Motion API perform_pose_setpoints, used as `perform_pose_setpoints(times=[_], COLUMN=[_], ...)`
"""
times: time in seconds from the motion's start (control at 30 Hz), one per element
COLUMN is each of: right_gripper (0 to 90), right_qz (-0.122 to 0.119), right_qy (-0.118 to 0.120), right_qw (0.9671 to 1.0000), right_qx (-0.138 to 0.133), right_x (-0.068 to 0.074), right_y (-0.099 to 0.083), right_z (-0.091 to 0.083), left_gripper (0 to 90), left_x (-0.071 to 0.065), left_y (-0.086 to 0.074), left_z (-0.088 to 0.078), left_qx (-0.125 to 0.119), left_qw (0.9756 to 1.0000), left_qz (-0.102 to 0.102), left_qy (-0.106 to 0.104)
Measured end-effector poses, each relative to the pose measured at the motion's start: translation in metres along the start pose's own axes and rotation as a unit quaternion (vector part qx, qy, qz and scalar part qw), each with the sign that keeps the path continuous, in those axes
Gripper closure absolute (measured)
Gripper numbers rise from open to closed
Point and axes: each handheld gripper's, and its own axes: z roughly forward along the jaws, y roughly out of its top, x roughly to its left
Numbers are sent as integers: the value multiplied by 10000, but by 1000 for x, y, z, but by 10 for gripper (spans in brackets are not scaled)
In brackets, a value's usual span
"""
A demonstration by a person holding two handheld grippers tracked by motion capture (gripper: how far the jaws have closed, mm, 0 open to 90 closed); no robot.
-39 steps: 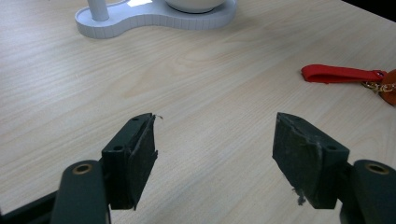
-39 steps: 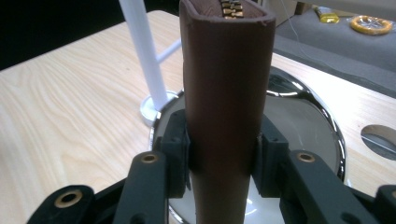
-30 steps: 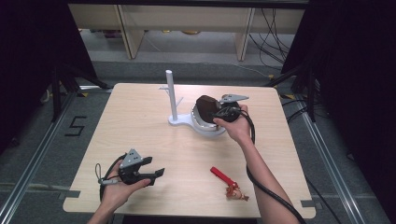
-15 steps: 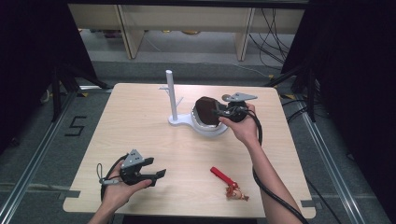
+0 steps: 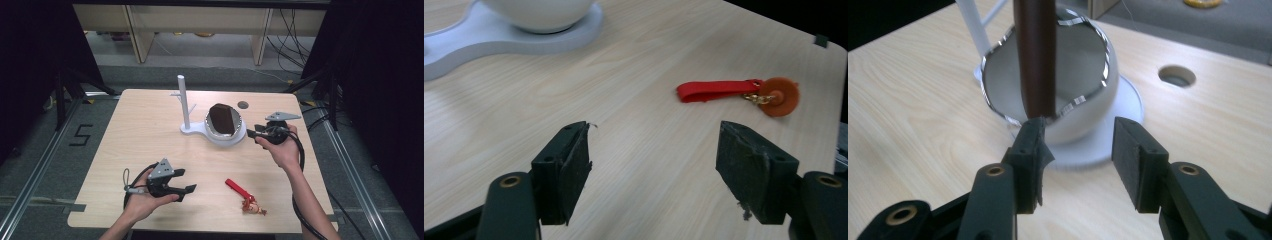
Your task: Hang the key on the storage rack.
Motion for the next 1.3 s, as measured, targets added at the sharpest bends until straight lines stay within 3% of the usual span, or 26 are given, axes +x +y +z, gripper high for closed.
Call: perform_pose_setpoints(times=[0.1,0.2,0.3,0.33,0.4,0.5,0.6,0.63,0.67,0.7,0.8,0.83,0.87,0.9,1.0,1.13,1.23,1.27,1.3], right_gripper=[575,574,575,575,585,612,631,637,637,646,649,649,649,648,642,618,611,608,607], right_qz=[249,278,359,258,231,281,94,252,252,47,-37,-85,-85,-94,-148,-142,-193,-180,-205], right_qy=[-30,-40,10,32,0,145,195,308,308,360,467,538,538,642,727,905,945,941,968], right_qw=[9997,9996,9990,9994,9991,9982,9971,9961,9961,9948,9936,9913,9913,9882,9874,9817,9803,9781,9788], right_qx=[65,80,264,240,361,514,732,786,786,951,1028,1200,1200,1385,1395,1670,1723,1845,1792], right_x=[-2,-4,-4,-5,-4,2,8,13,13,17,23,29,29,35,40,50,54,56,57], right_y=[-12,-19,-32,-35,-40,-49,-58,-61,-61,-67,-74,-78,-78,-83,-89,-102,-109,-109,-111], right_z=[-7,-10,-14,-15,-18,-27,-37,-40,-40,-47,-53,-59,-59,-64,-68,-76,-77,-78,-77], left_gripper=[299,302,303,303,302,301,300,300,300,299,299,298,299,298,296,294,293,293,293], left_x=[-10,-15,-21,-22,-24,-22,-20,-20,-20,-17,-14,-12,-12,-9,-8,-3,-2,-1,0], left_y=[9,12,13,14,14,13,11,11,11,10,8,6,6,3,0,-6,-6,-6,-6], left_z=[14,21,33,34,36,35,31,29,29,26,22,18,18,15,11,6,3,3,2], left_qx=[108,162,202,204,246,243,248,249,249,194,214,189,189,171,215,171,177,133,145], left_qw=[9993,9987,9978,9973,9971,9971,9977,9978,9978,9980,9984,9987,9987,9990,9993,9996,9997,9997,9996], left_qz=[190,242,336,340,410,379,358,321,321,315,264,221,221,199,123,41,13,-17,2], left_qy=[-318,-409,-543,-621,-597,-606,-513,-524,-524,-504,-460,-423,-423,-352,-280,-240,-191,-192,-223])
